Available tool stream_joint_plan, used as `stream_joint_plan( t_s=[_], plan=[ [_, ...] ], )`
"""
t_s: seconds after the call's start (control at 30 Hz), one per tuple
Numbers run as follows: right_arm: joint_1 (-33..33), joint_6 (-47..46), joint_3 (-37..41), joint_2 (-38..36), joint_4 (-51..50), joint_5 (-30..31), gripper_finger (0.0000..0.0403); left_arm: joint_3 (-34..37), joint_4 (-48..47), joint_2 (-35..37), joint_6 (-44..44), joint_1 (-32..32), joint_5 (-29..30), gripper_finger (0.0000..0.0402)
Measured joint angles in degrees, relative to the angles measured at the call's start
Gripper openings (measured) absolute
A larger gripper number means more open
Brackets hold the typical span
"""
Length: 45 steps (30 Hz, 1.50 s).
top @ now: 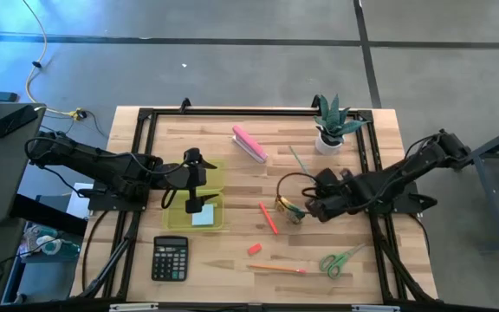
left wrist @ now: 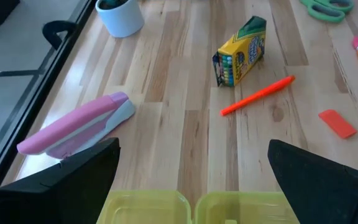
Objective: Pack school essentials
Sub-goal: Put the blue pencil into the yellow supply box
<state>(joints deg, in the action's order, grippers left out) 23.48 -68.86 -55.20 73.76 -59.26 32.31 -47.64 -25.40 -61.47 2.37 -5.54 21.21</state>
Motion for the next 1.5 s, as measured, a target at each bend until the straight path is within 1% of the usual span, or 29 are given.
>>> stream_joint_plan(
  t_s=[0.1,0.2,0.33,0.43,0.6,0.67,0.8,0.87,1.0,1.13,1.27,1.37,1.5],
  plan=[
    [-2.3,10.3,-2.6,0.0,4.7,1.7,0.0012,0.0,0.0,0.0,0.0,0.0,0.0,0.0400],
    [-4.4,22.2,-3.2,0.0,13.6,1.6,0.0012,0.0,0.1,0.0,0.0,0.0,-0.5,0.0400],
    [-7.0,37.6,-1.7,0.0,27.9,-2.0,0.0012,0.0,1.2,0.0,0.0,0.0,-3.3,0.0400],
    [-8.1,47.5,-0.3,0.1,37.8,-4.2,0.0012,0.0,4.1,0.0,0.0,0.0,-5.1,0.0400],
    [-9.3,60.6,0.2,0.6,48.1,-6.2,0.0012,0.0,11.9,0.0,-0.7,0.0,-5.4,0.0400],
    [-9.9,64.6,0.2,0.6,52.6,-8.6,0.0012,0.0,16.1,0.0,-2.3,0.0,-5.4,0.0400],
    [-11.4,70.5,0.2,0.5,60.6,-13.5,0.0012,0.0,25.7,-0.3,-6.0,0.0,-5.9,0.0400],
    [-12.2,72.0,0.2,0.5,62.9,-15.5,0.0012,0.0,29.5,-0.9,-7.9,0.0,-6.3,0.0400],
    [-13.7,73.8,0.2,0.7,66.0,-17.9,0.0012,0.0,36.4,-2.8,-11.7,0.0,-8.5,0.0400],
    [-15.0,73.8,0.2,3.6,68.1,-21.9,0.0012,0.0,41.5,-5.5,-14.1,0.0,-9.3,0.0400],
    [-15.3,73.8,0.2,7.8,69.9,-22.1,0.0012,0.0,45.0,-7.8,-15.6,0.3,-9.2,0.0400],
    [-15.2,74.3,0.2,10.4,72.1,-21.9,0.0012,0.0,45.6,-8.6,-15.6,0.3,-9.2,0.0394],
    [-15.2,74.4,0.2,11.8,73.4,-21.9,0.0012,0.0,45.9,-9.0,-15.6,0.3,-9.0,0.0364]
  ],
)
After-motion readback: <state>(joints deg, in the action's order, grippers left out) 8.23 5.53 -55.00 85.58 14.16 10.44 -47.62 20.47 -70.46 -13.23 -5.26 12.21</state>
